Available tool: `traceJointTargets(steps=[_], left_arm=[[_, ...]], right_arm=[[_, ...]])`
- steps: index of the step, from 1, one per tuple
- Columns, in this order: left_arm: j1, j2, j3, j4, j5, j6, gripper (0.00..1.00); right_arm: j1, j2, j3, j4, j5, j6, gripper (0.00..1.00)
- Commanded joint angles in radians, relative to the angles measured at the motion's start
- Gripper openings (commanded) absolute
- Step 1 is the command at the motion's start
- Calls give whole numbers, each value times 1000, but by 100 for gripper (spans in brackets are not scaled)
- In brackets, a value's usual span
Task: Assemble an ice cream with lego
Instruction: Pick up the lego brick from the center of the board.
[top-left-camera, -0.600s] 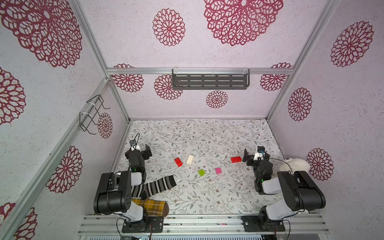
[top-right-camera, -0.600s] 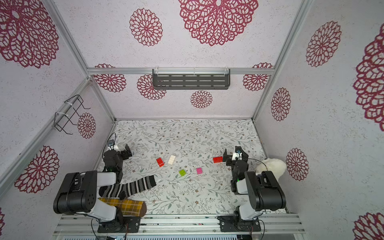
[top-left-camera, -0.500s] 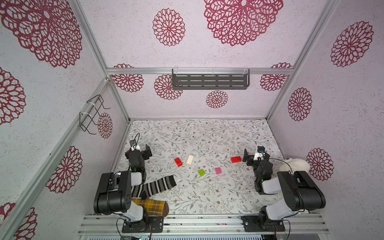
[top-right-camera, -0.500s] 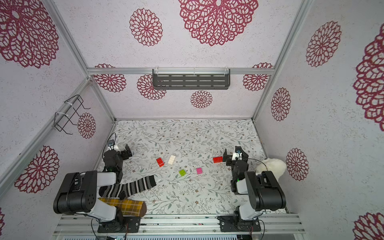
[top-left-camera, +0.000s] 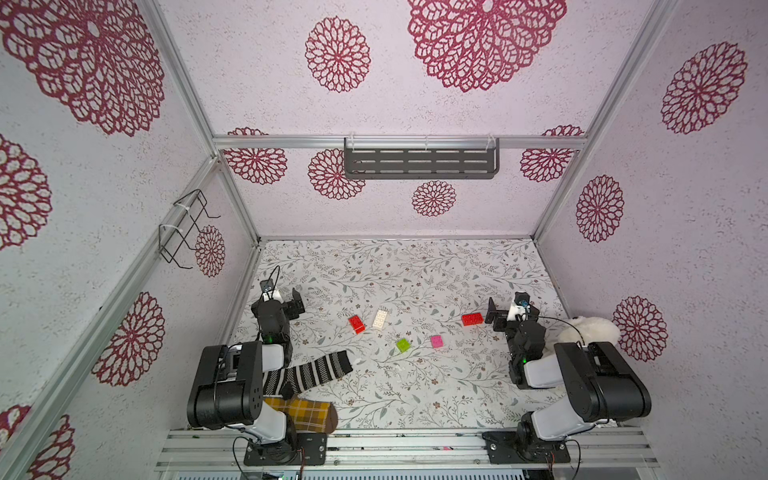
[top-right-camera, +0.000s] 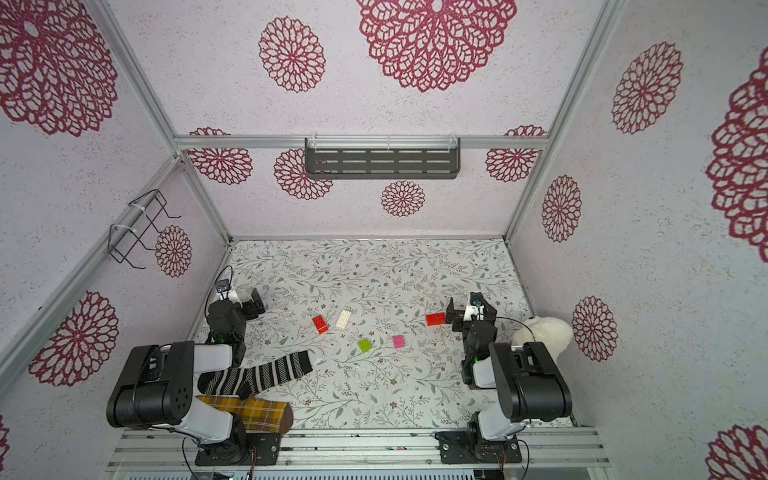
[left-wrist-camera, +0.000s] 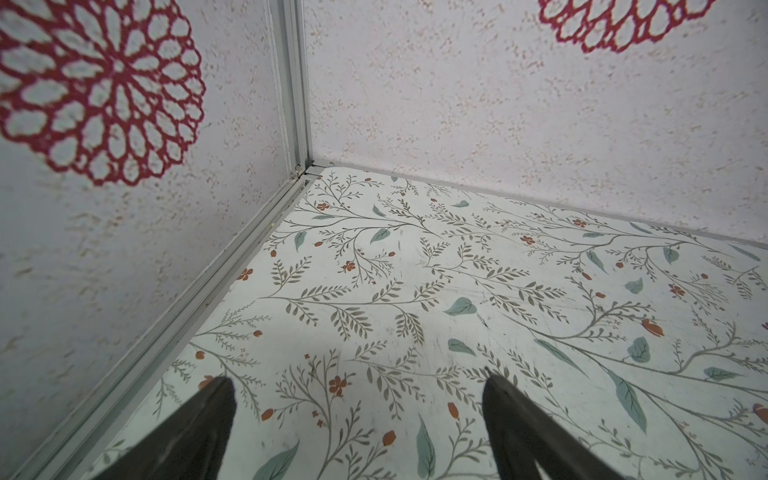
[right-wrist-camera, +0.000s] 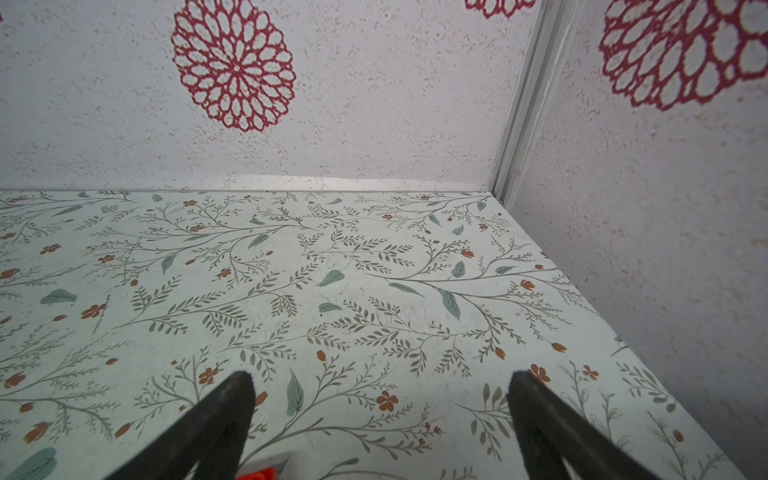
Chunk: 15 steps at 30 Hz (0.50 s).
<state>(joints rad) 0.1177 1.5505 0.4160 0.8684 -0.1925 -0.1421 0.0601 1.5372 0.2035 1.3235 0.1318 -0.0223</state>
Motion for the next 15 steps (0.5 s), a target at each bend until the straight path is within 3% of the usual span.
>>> traceJointTargets(steps=[1,12,15], left_arm=[[3,0,15,-12,6,10,97],[-7,-8,14,-18,-9,14,97],[-54,-44,13,-18,-128,36,97]], right_arm=[[4,0,2,28,21,21,99],[3,-2,-1,31,20,21,100],[11,-41,-21,41,40,22,99]])
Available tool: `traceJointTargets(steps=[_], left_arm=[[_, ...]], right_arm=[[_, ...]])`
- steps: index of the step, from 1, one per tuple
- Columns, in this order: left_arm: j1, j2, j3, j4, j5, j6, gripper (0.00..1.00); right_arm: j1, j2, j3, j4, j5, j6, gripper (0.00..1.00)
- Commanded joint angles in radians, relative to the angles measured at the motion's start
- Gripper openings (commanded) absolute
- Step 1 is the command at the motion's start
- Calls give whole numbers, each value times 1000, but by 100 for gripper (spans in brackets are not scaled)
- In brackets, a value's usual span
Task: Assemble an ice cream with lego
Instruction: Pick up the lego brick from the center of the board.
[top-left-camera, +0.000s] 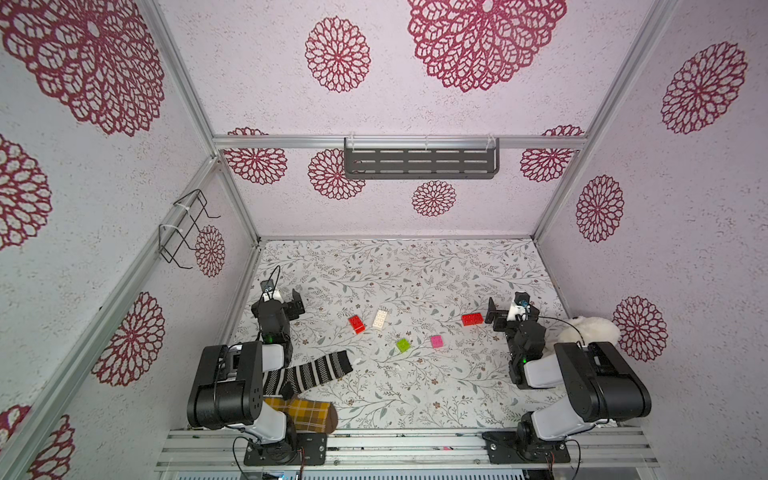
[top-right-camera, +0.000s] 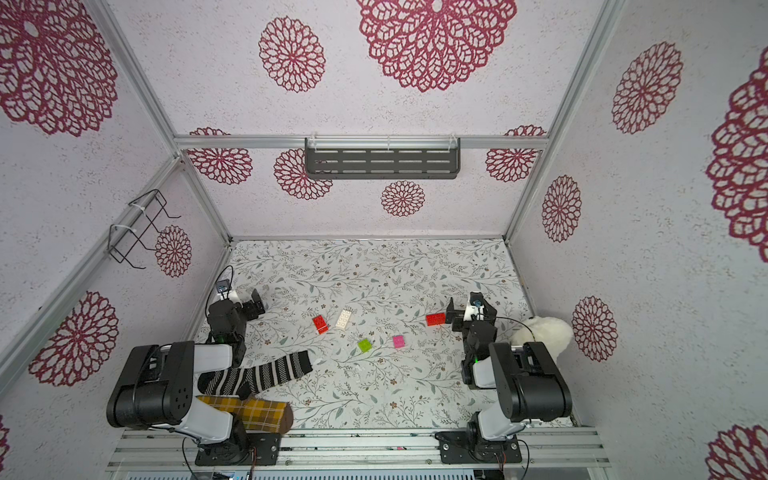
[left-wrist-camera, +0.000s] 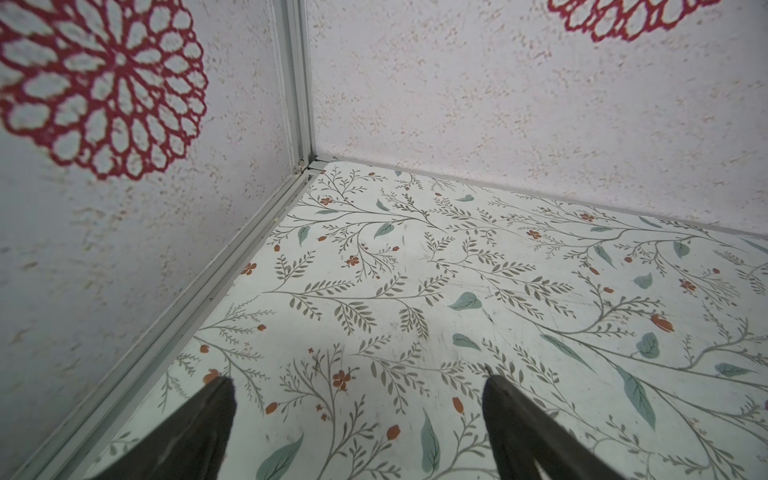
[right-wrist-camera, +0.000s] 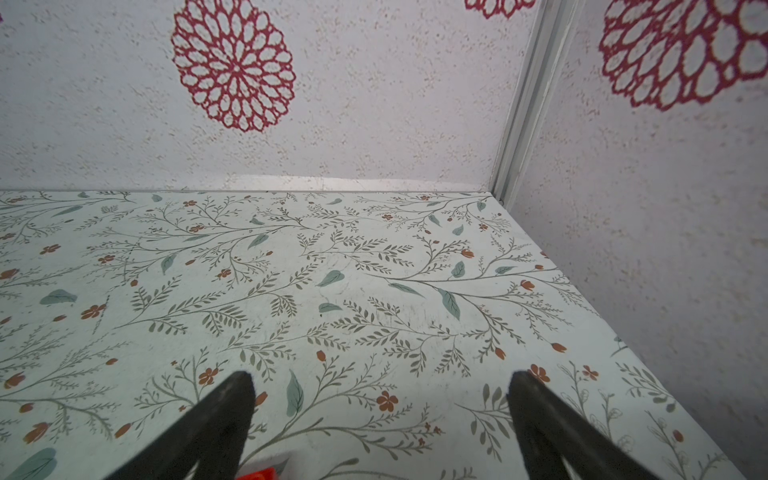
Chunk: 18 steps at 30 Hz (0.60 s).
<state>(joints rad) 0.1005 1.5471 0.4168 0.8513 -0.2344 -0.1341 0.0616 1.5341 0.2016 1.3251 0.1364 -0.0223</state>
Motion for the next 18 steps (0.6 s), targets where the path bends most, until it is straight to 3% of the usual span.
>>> traceJointTargets(steps=[1,4,6,8,13,15,18], left_arm=[[-55,-78,25,-56,-123,33,97],[-97,-183,77,-214,-211,56,97],[-114,-267,71,-204,-223,55,97],[-125,-395,58,-204,-236,-2,97],[-136,-657,24,-215,-214,-205,97],[-136,-720,35,-286,-263,-306,97],[-133,-723,123,-422,-216,-322,97]], right_arm=[[16,-86,-27,14,50,16,99],[32,-255,-28,-119,39,-3,99],[43,-355,-12,-217,71,61,99],[45,-449,24,-370,153,240,99],[31,-604,83,-606,40,351,99],[31,-652,53,-590,29,382,99],[30,-694,-25,-469,26,424,99]])
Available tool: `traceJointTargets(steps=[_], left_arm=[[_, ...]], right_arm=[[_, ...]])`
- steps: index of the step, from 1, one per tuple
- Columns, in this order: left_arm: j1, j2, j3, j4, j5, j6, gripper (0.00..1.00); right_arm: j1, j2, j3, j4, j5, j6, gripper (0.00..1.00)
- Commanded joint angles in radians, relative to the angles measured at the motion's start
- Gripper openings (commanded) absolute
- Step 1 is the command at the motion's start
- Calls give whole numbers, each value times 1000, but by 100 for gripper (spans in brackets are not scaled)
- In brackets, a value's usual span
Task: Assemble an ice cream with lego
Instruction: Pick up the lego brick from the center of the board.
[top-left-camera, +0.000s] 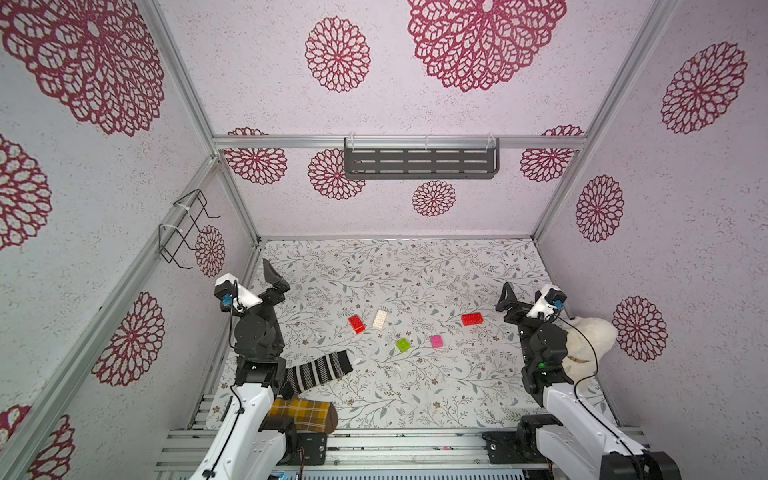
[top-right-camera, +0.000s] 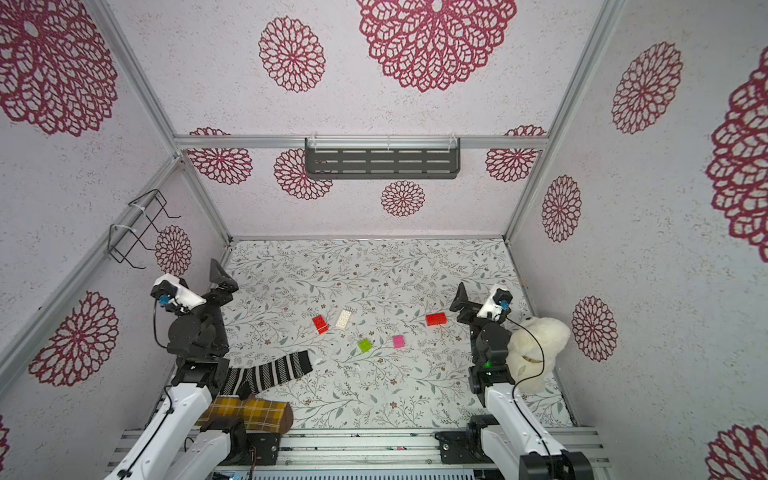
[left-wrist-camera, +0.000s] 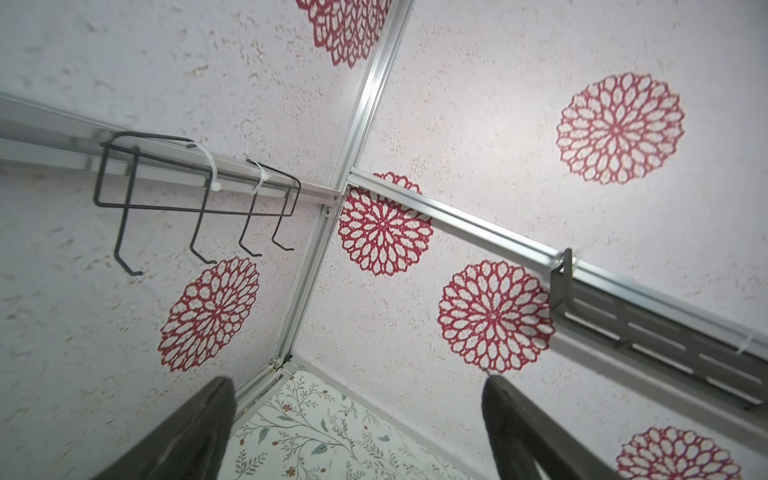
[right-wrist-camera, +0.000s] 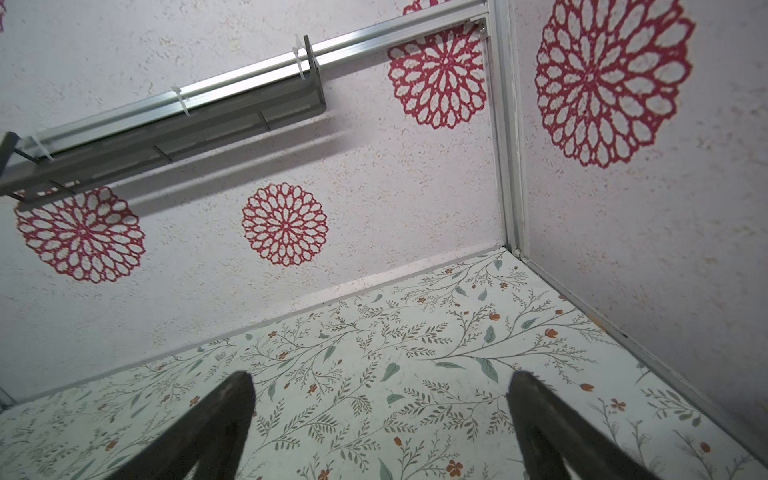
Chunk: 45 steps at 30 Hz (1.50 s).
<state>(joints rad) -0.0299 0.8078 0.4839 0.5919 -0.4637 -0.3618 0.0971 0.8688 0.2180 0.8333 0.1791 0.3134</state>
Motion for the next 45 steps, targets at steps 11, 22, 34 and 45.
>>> traceJointTargets(steps=[11,22,34,45], left_arm=[[-315,290,413,-654,243,48,97],[-525,625,695,-1137,460,113,97],[-683,907,829,-1280,663,99,98],[-877,1331,1289,-1453,628,225,87]], right_arm=[[236,269,339,-381,-126,-120,99],[311,733,859,-1150,-84,-125,88],[279,733,770,-1063,-252,-102,78],[80,544,576,-870,-316,77,62]])
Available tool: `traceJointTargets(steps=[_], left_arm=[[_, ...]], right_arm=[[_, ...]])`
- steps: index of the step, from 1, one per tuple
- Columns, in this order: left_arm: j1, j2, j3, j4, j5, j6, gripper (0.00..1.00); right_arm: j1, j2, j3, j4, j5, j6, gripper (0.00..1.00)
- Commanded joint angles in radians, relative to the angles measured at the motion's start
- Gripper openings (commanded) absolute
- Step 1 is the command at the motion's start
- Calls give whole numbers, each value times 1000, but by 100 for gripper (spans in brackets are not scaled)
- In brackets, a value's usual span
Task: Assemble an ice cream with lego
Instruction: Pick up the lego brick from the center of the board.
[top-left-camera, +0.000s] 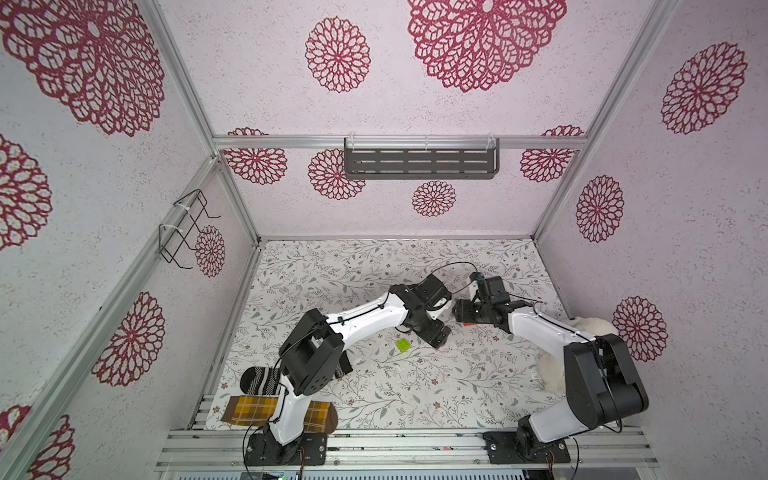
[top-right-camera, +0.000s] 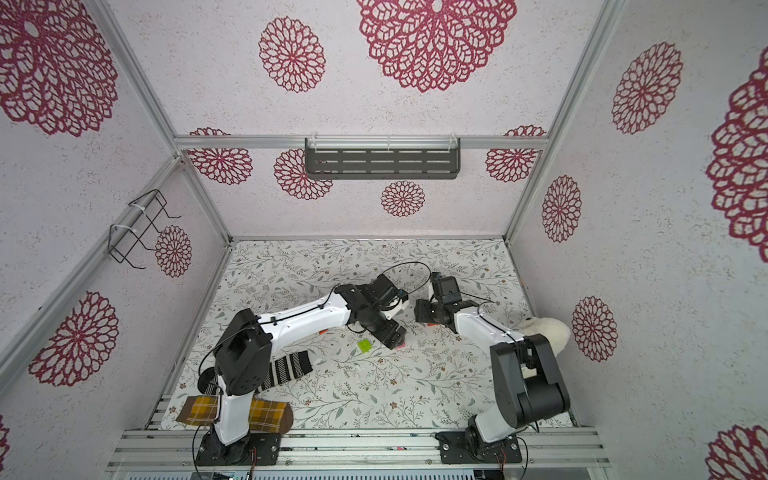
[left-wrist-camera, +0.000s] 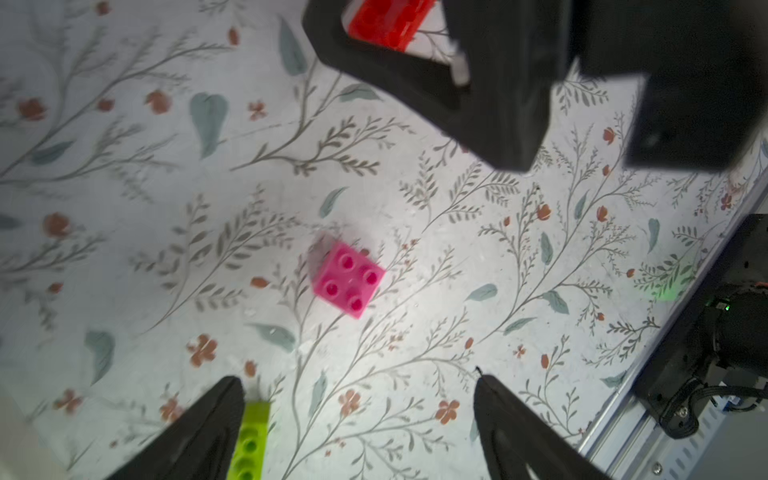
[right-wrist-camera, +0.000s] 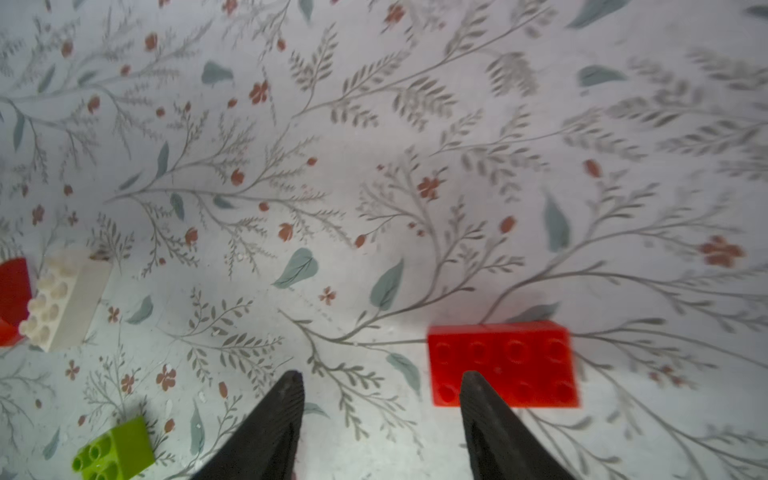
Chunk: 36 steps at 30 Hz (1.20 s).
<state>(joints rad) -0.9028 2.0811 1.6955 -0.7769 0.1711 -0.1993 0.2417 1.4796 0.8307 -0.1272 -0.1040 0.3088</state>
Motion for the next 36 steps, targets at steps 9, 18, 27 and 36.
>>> traceJointTargets(steps=[9,18,27,36], left_arm=[[-4,273,349,-261,-53,248,66],[-16,299,361,-294,-91,317,61],[-28,335,392,-315,-81,325,59],[-43,388,449,-350,-65,323,53]], right_arm=[[-167,-196,-117,135,-6,161,63],[-285,-289,-205,217,-89,240,67],[-294,-259,-208,241,-136,250,67],[-294,-260,-210,249,-148,249,67]])
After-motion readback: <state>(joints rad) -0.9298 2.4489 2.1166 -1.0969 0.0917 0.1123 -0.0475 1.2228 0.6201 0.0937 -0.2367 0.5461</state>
